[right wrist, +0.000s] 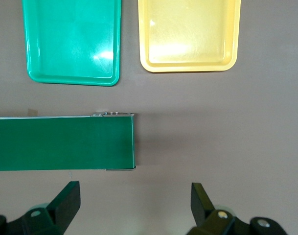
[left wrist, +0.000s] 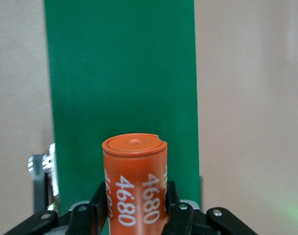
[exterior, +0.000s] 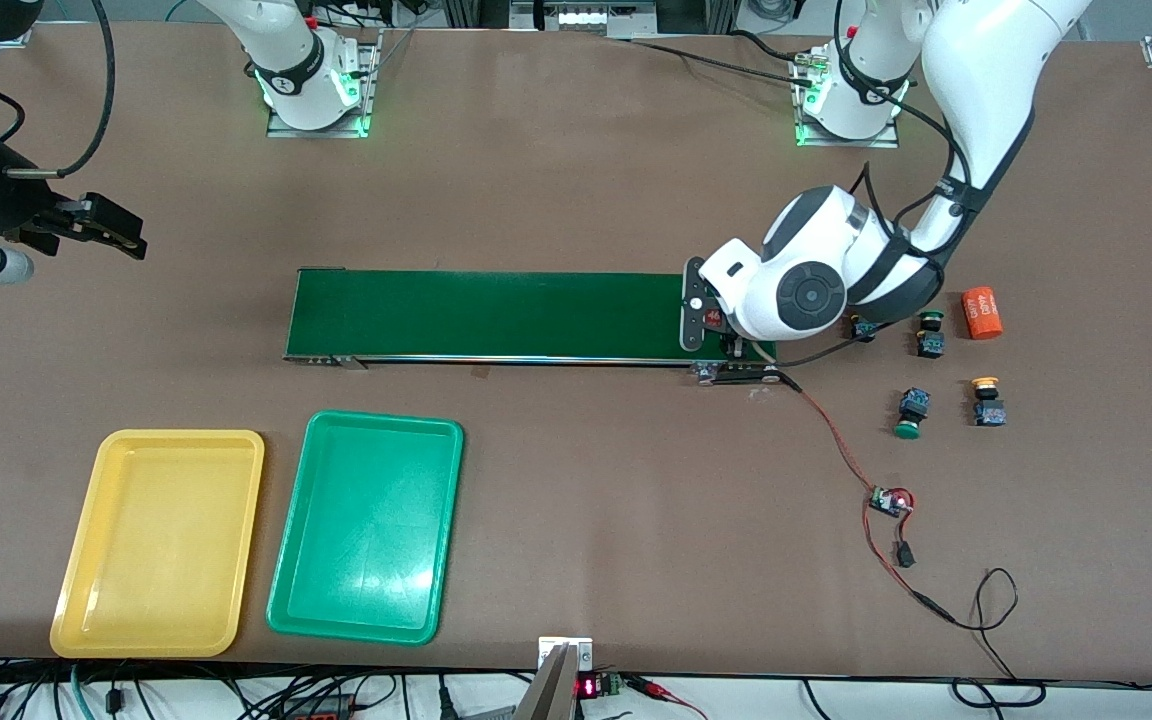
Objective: Sort buttons by color to trays
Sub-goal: 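Carry the orange cell onto the conveyor belt and release it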
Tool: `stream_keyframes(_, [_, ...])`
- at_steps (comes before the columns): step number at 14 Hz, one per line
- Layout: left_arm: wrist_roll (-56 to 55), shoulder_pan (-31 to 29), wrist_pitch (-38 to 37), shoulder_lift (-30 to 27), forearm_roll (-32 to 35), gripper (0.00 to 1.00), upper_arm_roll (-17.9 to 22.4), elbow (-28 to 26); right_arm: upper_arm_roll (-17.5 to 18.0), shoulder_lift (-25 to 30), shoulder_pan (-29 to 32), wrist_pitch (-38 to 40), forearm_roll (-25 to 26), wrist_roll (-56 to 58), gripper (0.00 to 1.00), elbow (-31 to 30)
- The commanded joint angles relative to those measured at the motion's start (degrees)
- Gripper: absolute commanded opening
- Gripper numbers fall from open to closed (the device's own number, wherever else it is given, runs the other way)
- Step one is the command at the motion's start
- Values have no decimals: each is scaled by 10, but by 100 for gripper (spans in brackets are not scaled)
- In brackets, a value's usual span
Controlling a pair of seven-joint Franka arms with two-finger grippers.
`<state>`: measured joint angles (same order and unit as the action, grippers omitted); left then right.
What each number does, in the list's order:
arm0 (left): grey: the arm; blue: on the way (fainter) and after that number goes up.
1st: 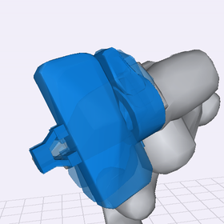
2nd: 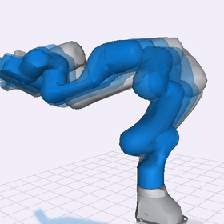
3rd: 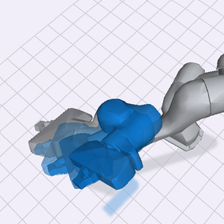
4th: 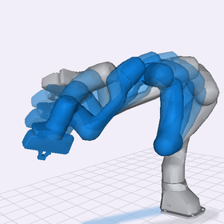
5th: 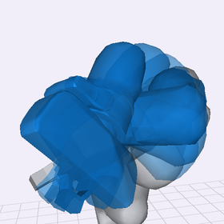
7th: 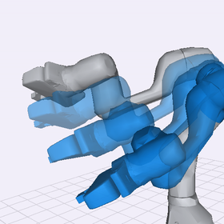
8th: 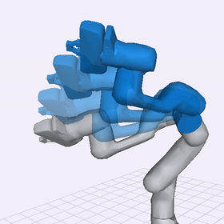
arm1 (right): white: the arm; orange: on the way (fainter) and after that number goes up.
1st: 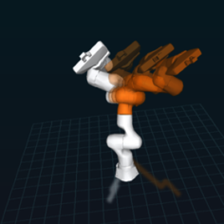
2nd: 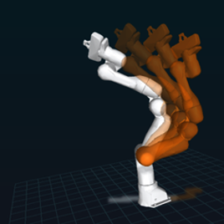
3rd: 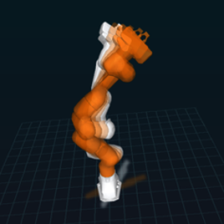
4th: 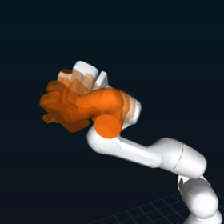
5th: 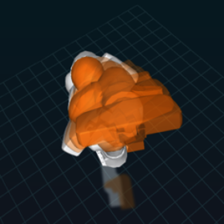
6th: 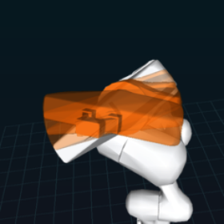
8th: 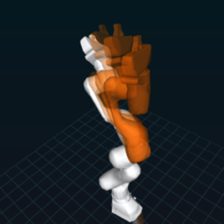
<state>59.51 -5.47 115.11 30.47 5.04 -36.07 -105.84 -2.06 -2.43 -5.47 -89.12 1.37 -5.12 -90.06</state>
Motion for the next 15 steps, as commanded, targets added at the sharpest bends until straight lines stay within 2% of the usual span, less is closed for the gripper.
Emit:
stream_keyframes(1, [7, -4, 13, -3, 13, 13, -4, -11, 0, 6, 1, -3, -3, -2, 100, -7])
stream_keyframes(6, [-4, 3, 16, 10, 57, 21, -2, -13, 1, 6, 1, -3, -3, -2, 100, -7])
stream_keyframes(7, [-6, 3, 16, 10, 62, 53, -3, -14, 0, 6, 1, -3, -3, -3, 100, -7])
stream_keyframes(8, [-4, 5, 16, 8, 78, 100, -4, -12, 0, 6, 1, -4, -3, -2, 100, -7])
stream_keyframes(12, [-16, 13, 2, -8, 82, 100, -7, -8, 0, 6, 1, -4, -4, -3, 100, -6])
stream_keyframes(15, [-69, 11, -57, -39, 81, 100, -8, 5, 0, 6, 1, -4, -4, -3, 100, -6])
